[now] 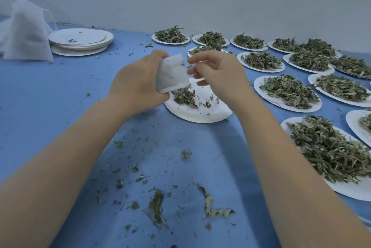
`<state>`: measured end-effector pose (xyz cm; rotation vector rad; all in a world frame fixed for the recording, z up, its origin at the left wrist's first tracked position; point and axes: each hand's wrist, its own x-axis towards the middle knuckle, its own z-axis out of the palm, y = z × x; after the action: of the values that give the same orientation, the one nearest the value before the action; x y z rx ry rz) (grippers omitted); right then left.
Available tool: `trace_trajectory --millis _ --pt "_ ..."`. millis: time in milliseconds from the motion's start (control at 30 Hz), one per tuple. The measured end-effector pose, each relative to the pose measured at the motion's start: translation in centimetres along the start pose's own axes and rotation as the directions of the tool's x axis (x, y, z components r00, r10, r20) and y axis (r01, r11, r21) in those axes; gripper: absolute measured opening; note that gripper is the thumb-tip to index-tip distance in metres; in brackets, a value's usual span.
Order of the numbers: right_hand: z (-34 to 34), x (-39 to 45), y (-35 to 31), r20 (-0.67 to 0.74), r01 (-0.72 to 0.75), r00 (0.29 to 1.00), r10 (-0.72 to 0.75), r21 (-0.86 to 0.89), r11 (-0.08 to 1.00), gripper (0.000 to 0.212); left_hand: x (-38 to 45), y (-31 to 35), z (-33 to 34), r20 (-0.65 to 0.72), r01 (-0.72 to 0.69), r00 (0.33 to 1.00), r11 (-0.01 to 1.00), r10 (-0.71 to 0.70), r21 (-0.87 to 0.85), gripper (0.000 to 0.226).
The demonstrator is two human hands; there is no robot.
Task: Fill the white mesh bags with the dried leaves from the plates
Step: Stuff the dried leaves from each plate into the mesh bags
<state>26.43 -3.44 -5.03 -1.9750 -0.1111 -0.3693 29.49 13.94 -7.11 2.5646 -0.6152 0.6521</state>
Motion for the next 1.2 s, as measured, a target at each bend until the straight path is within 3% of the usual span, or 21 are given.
trace_trajectory --millis 67,133,233,333,433,533,767,900,1067,1200 --pt "0.3 0.1 0.7 0.015 -0.007 1.0 0.011 -0.266 0.964 0.027 -0.1 -0.4 0.2 -0.016 -0.008 1.0 0.999 0.008 0.038 0.061" --pt "1.0 -0.1 1.4 0.168 0.049 0.985 0.036 -0.473 0.879 0.028 -0.1 -0.8 0.3 -0.032 -0.008 0.999 0.998 0.01 0.062 0.059" --pt "1.6 -0.5 1.9 0.324 0.15 0.944 0.054 -0.572 0.807 0.023 -0.2 -1.0 0.4 -0.054 0.021 0.998 0.998 -0.017 0.067 0.058" --pt "0.5 -0.3 2.0 0.275 0.114 0.959 0.063 -0.581 0.806 0.013 -0.3 -1.0 0.2 -0.072 0.045 0.997 0.997 -0.04 0.062 0.06" --pt "-0.6 0.0 2.1 0.261 0.051 0.959 0.108 -0.535 0.843 0.035 -0.4 -1.2 0.2 -0.067 0.061 0.996 0.996 -0.057 0.062 0.058" --pt "-0.5 0.0 2.1 0.262 0.03 0.946 0.19 -0.656 0.754 0.054 -0.4 -1.1 0.4 -0.042 0.078 0.996 0.995 -0.076 0.059 0.056" --pt "0.6 0.1 2.2 0.221 0.056 0.968 0.121 -0.655 0.754 0.022 -0.4 -1.3 0.6 -0.018 0.054 0.998 0.996 -0.052 0.075 0.055" --pt "0.3 0.1 2.2 0.184 0.021 0.977 0.105 -0.575 0.818 0.013 -0.5 -1.4 0.6 0.001 0.048 0.999 0.993 -0.049 0.108 0.056" --pt "-0.9 0.4 0.6 0.085 0.078 0.996 -0.04 -0.518 0.852 0.012 -0.5 -1.3 0.6 0.02 -0.034 0.999 0.984 0.031 0.177 0.055" --pt "-0.5 0.0 -1.1 0.165 0.177 0.98 -0.107 -0.5 0.848 0.012 -0.6 -0.8 0.8 0.012 -0.11 0.994 0.977 0.11 0.185 0.054"
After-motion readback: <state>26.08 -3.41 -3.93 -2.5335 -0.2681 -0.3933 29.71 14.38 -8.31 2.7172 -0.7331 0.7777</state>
